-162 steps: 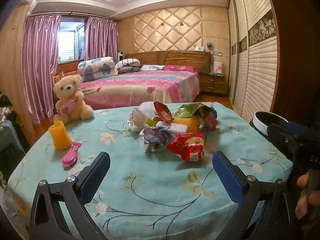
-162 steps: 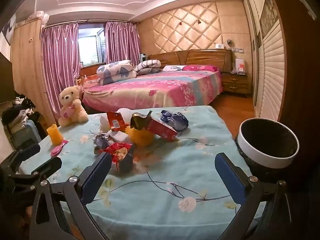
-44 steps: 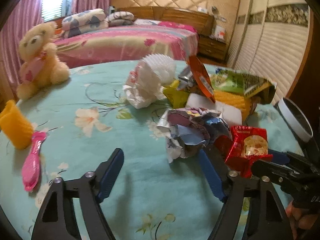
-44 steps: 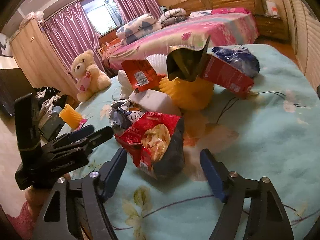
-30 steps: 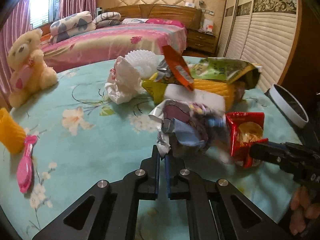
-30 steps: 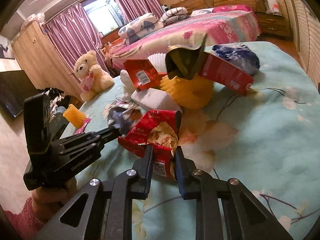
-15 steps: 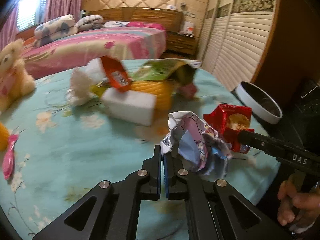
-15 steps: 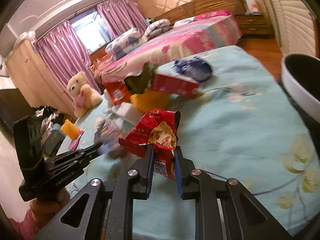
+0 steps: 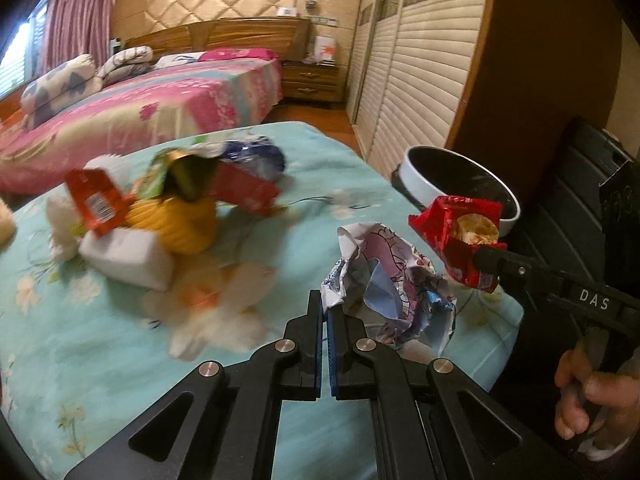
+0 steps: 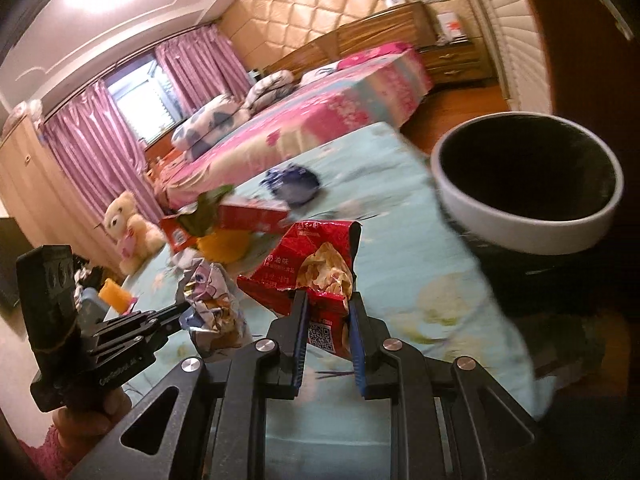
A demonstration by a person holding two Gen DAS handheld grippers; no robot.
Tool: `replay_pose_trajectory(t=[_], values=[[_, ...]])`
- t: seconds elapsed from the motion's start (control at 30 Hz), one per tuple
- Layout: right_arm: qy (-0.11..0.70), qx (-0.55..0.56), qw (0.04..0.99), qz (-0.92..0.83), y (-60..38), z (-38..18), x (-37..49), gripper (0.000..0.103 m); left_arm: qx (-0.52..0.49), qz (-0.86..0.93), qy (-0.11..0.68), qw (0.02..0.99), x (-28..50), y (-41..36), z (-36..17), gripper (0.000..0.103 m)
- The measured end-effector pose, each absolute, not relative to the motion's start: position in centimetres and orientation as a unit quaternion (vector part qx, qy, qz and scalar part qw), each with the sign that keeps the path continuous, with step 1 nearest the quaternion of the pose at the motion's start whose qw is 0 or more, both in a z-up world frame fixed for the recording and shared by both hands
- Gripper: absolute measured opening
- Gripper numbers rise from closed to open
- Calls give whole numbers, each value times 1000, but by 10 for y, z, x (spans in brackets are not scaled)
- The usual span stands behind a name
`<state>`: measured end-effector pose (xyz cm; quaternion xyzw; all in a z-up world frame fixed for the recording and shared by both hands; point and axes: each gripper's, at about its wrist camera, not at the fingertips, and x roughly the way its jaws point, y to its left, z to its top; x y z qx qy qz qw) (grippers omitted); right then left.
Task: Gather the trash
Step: 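Carry both items over the trash bin and open both tools to drop them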
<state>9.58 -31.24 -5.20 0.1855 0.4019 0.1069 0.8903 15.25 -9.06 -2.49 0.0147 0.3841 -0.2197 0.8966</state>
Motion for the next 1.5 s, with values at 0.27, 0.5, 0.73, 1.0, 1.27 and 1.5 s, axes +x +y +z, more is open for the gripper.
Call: replay_pose_trajectory(t=[0.27,0.5,0.73,1.0,1.27,1.5], values=[[393,195,896,75,-348,-49,91,19,29,-236,384,892,165,-127,-24,0],[384,199,900,52,-373,-44,92,19,37,-245,380,891,178,-158,-22,0],[379,204,902,33,-392,-43,96,19,46,-254,382,887,189,-184,-21,1],[378,205,903,18,-411,-43,102,19,53,-260,381,886,207,-207,-20,1],[376,204,904,-2,-429,-42,116,19,64,-261,376,887,226,-230,-19,1],[378,200,904,-15,-442,-41,128,19,71,-263,376,886,248,-249,-21,1]])
